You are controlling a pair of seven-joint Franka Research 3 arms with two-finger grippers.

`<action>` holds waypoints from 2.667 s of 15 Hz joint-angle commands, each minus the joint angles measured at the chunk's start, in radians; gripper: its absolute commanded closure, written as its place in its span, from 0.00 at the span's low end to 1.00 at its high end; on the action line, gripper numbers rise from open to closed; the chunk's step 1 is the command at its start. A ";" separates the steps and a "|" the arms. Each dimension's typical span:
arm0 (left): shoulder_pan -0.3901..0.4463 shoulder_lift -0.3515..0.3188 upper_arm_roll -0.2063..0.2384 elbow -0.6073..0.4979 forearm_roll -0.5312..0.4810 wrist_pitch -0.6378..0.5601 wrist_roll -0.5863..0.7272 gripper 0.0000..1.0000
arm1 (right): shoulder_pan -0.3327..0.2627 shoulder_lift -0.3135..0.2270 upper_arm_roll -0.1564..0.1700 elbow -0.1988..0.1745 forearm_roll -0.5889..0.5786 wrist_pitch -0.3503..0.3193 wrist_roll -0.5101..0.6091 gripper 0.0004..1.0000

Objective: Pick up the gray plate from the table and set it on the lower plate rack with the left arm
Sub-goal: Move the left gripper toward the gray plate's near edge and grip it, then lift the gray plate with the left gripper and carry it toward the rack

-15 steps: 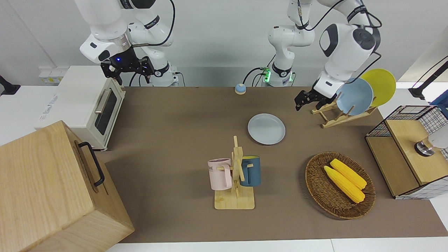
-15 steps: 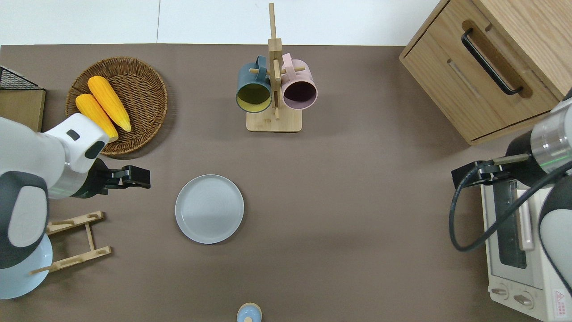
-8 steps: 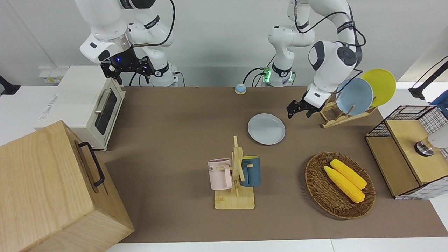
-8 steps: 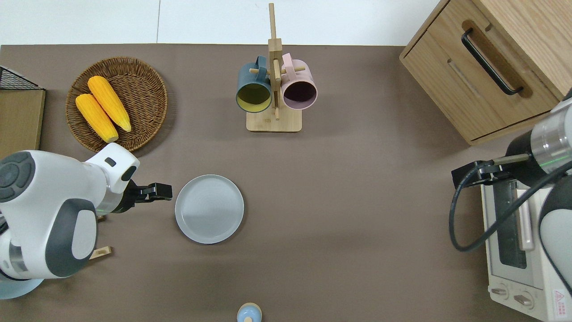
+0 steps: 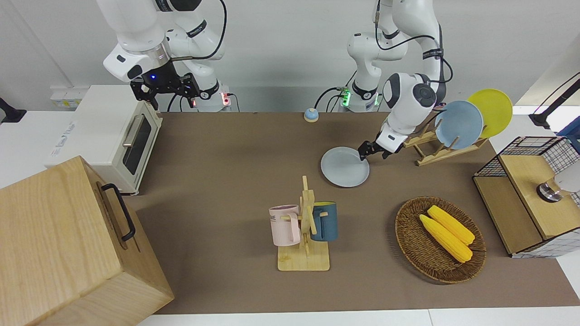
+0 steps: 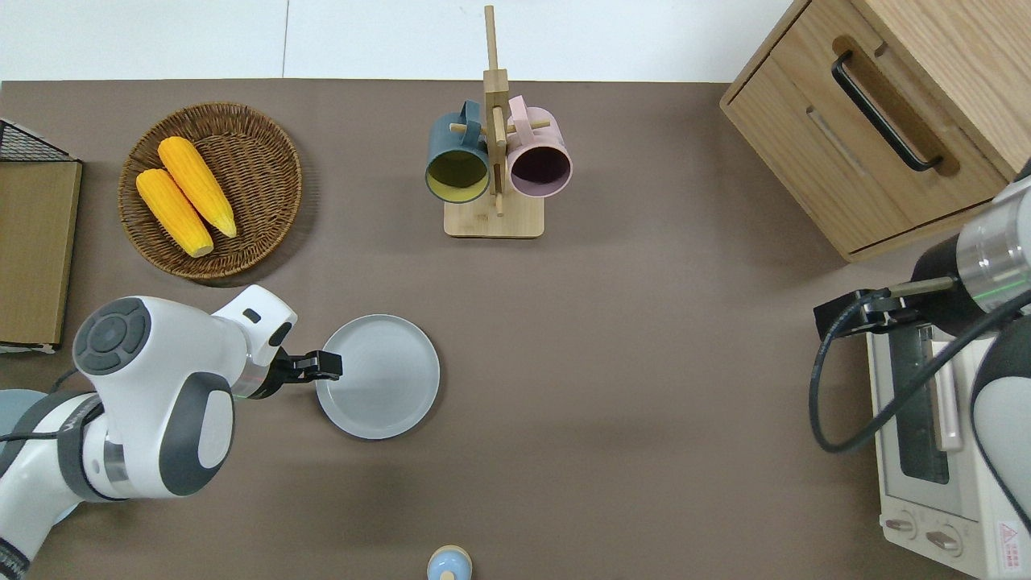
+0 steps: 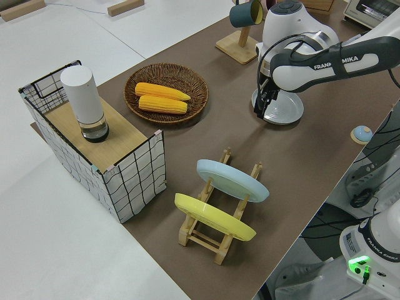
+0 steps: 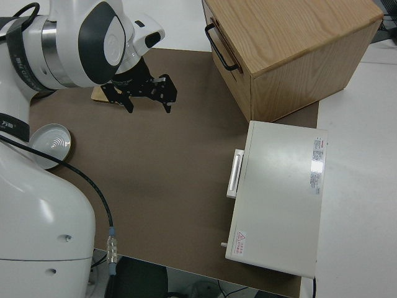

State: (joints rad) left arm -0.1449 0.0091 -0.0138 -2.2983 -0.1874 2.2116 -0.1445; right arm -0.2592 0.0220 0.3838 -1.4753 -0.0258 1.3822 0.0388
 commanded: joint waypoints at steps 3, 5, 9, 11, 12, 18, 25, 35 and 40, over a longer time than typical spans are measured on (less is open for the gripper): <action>-0.033 0.072 0.008 -0.010 -0.014 0.043 -0.012 0.01 | -0.023 -0.002 0.020 0.006 -0.005 -0.011 0.012 0.02; -0.033 0.077 0.008 -0.010 -0.014 0.045 -0.012 0.03 | -0.023 -0.002 0.021 0.006 -0.006 -0.011 0.012 0.02; -0.036 0.081 0.008 -0.010 -0.014 0.040 -0.045 1.00 | -0.023 -0.004 0.021 0.007 -0.006 -0.011 0.012 0.02; -0.038 0.083 0.008 -0.010 -0.012 0.040 -0.056 1.00 | -0.023 -0.002 0.021 0.007 -0.006 -0.011 0.012 0.02; -0.039 0.083 0.008 -0.009 -0.012 0.040 -0.056 1.00 | -0.023 -0.002 0.021 0.007 -0.005 -0.011 0.012 0.02; -0.045 0.084 0.008 -0.009 -0.009 0.040 -0.056 1.00 | -0.023 -0.004 0.021 0.007 -0.006 -0.011 0.012 0.02; -0.044 0.062 0.024 0.075 -0.003 -0.079 -0.064 1.00 | -0.023 -0.002 0.021 0.007 -0.005 -0.011 0.012 0.02; -0.038 0.006 0.113 0.466 0.052 -0.677 -0.064 1.00 | -0.023 -0.002 0.020 0.007 -0.005 -0.011 0.012 0.02; -0.039 -0.011 0.140 0.615 0.184 -0.817 -0.067 1.00 | -0.023 -0.002 0.021 0.007 -0.006 -0.012 0.012 0.02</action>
State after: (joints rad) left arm -0.1748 -0.0028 0.1144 -1.7469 -0.0903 1.4580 -0.1963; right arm -0.2592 0.0220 0.3838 -1.4753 -0.0258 1.3822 0.0388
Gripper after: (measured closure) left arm 0.965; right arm 0.013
